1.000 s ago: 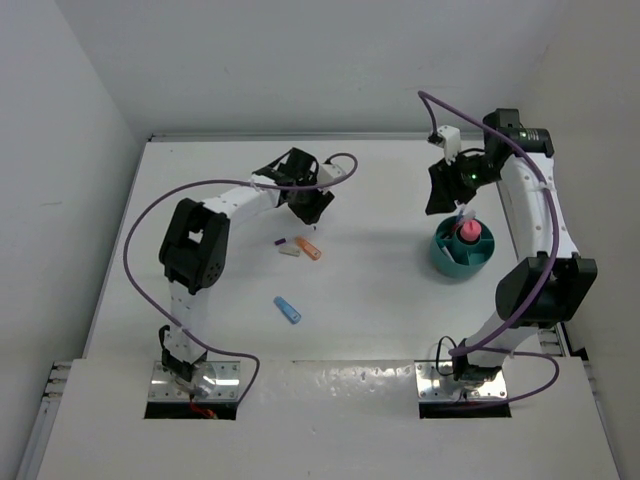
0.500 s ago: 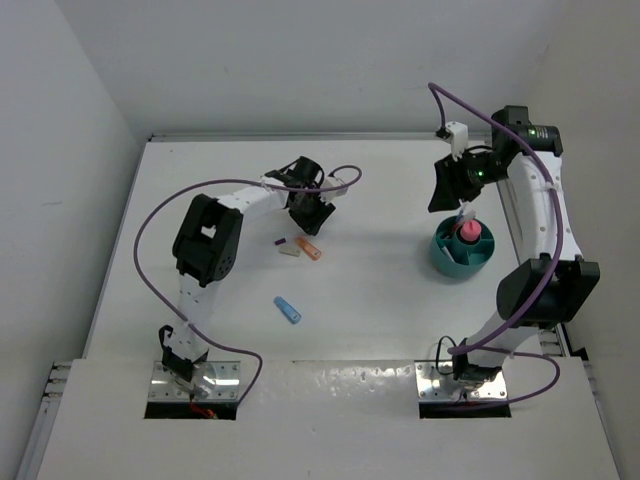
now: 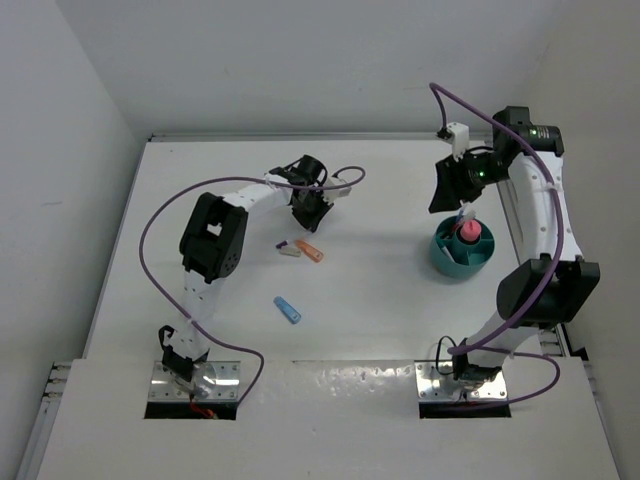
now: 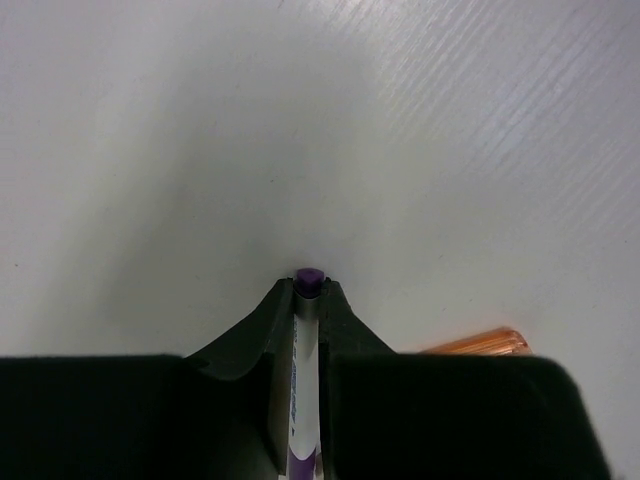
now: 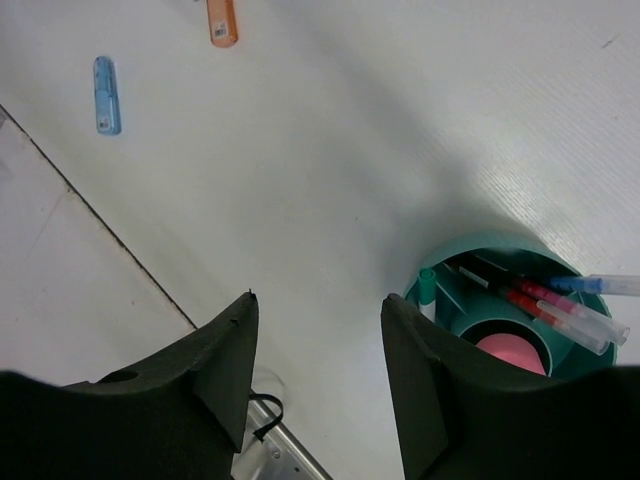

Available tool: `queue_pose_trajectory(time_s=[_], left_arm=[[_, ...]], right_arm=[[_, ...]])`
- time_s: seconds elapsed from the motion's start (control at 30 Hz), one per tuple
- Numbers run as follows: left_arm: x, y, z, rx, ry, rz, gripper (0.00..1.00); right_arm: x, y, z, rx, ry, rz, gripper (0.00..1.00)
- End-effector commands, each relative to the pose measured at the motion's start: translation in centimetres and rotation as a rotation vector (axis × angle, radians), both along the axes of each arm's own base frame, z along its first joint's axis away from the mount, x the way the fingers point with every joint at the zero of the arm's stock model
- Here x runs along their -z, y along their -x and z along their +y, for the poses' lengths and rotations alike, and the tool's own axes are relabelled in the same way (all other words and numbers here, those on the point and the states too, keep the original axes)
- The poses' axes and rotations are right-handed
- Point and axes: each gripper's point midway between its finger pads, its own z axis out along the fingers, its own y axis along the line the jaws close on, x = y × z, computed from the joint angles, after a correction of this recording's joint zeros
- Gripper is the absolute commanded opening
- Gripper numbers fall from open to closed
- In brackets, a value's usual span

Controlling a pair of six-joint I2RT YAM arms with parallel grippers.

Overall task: Sort the stationery into containers
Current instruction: Pick up the pen from the center of the board.

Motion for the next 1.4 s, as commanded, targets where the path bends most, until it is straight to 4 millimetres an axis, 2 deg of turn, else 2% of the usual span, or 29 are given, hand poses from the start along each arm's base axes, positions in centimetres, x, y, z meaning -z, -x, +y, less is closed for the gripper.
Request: queue_pose_trajectory(time_s=[0.0,0.07,0.1,0.13,0.17,0.23,0.27,0.3,0.33,0.37,0.4,0.43,0.47,0.5,0.53,0.57,0.63,0.67,0.73,0.77,0.8,0.83,0.87,0.9,1.03,1.23,1.37], left_arm=[[-1.7,0.3,0.0,0.05,-0.018,-0.02,0.0],[-4.4,-0.9,-0.4,0.153,-0.044,-0.133,0.0],[-7.6,-1.9,-0.4,0.185,-0.057,-0.232,0.0],[-9.4,-2.7,-0.6,0.275,-0.086,-0.321,0.0],[-12.6,-2.7,-0.9,0.322,-0.089,-0.409,0.0],[-15.7,-2.2,-1.9,0.484,-0.121,-0.551,0.0],[-18.9,-1.2,-2.3,0.546,-0.108,-0.639,0.0],[-20.4,-0.2,-2.4,0.607,-0.109,-0.695,0.0],[-19.0,1.6,-3.0,0.738,-0.137,-0.735,0.0],[-22.3,3.8,-3.1,0.795,-0.11,-0.844,0.0],[-22.7,5.3,-3.2,0.849,-0.107,-0.895,0.0],[-23.0,8.7,-3.4,0.963,-0.094,-1.002,0.0],[-22.6,10.7,-3.6,1.037,-0.088,-1.049,0.0],[-19.5,13.7,-3.8,1.199,-0.12,-1.097,0.0],[-19.3,15.6,-3.8,1.275,-0.12,-1.16,0.0],[-21.4,18.2,-3.3,1.336,-0.099,-1.3,0.0],[-21.1,21.8,-3.4,1.554,-0.152,-1.506,0.0],[-20.1,24.3,-2.7,1.625,-0.125,-1.574,0.0],[-19.8,26.8,-2.7,1.758,-0.131,-1.687,0.0],[-19.8,28.0,-2.6,1.803,-0.119,-1.731,0.0],[-19.5,29.0,-2.7,1.869,-0.125,-1.767,0.0],[-19.8,29.7,-2.7,1.887,-0.119,-1.812,0.0],[-19.1,30.2,-2.7,1.916,-0.116,-1.829,0.0],[-19.5,30.8,-3.1,1.933,-0.124,-1.902,0.0],[-20.6,33.2,-3.9,1.99,-0.063,-2.015,0.0],[-20.8,35.1,-4.7,2.025,0.005,-2.048,0.0],[-21.1,36.3,-5.6,2.029,0.037,-2.09,0.0]], right_arm=[[-3.2,-0.2,0.2,0.017,-0.03,-0.105,0.52],[-3.6,0.0,0.5,0.021,-0.057,-0.11,0.52],[-3.7,0.0,0.6,0.028,-0.066,-0.11,0.52],[-3.8,0.1,0.9,0.03,-0.083,-0.11,0.52],[-3.8,0.2,1.1,0.042,-0.096,-0.115,0.53],[-3.9,0.4,1.5,0.047,-0.126,-0.111,0.54],[-4.2,0.5,1.8,0.057,-0.141,-0.11,0.55],[-4.4,0.4,2.0,0.059,-0.157,-0.105,0.58],[-5.0,0.4,2.2,0.062,-0.17,-0.11,0.6],[-5.2,0.5,2.7,0.056,-0.207,-0.088,0.61],[-5.4,0.7,2.9,0.049,-0.227,-0.078,0.63],[-6.1,1.1,3.7,0.034,-0.274,-0.059,0.66],[-6.4,1.2,4.0,0.026,-0.298,-0.045,0.68],[-6.5,1.6,4.5,0.016,-0.325,-0.007,0.71],[-6.7,1.7,4.8,0.009,-0.345,0.014,0.72],[-6.7,1.7,5.4,-0.003,-0.385,0.049,0.73],[-7.4,2.4,6.5,-0.032,-0.422,0.106,0.75],[-7.8,2.7,7.1,-0.051,-0.438,0.122,0.75],[-8.1,3.6,9.1,-0.102,-0.479,0.2,0.76],[-7.9,3.8,9.3,-0.1,-0.484,0.218,0.76],[-7.4,5.5,11.5,-0.175,-0.484,0.258,0.76],[-6.8,6.3,12.5,-0.208,-0.474,0.278,0.76],[-6.2,7.2,13.3,-0.235,-0.461,0.301,0.76],[-5.0,9.1,14.9,-0.293,-0.436,0.357,0.76],[-2.9,12.6,18.1,-0.422,-0.371,0.441,0.76],[-2.1,13.3,19.7,-0.481,-0.341,0.475,0.74],[-1.7,14.6,20.8,-0.53,-0.322,0.503,0.7]])
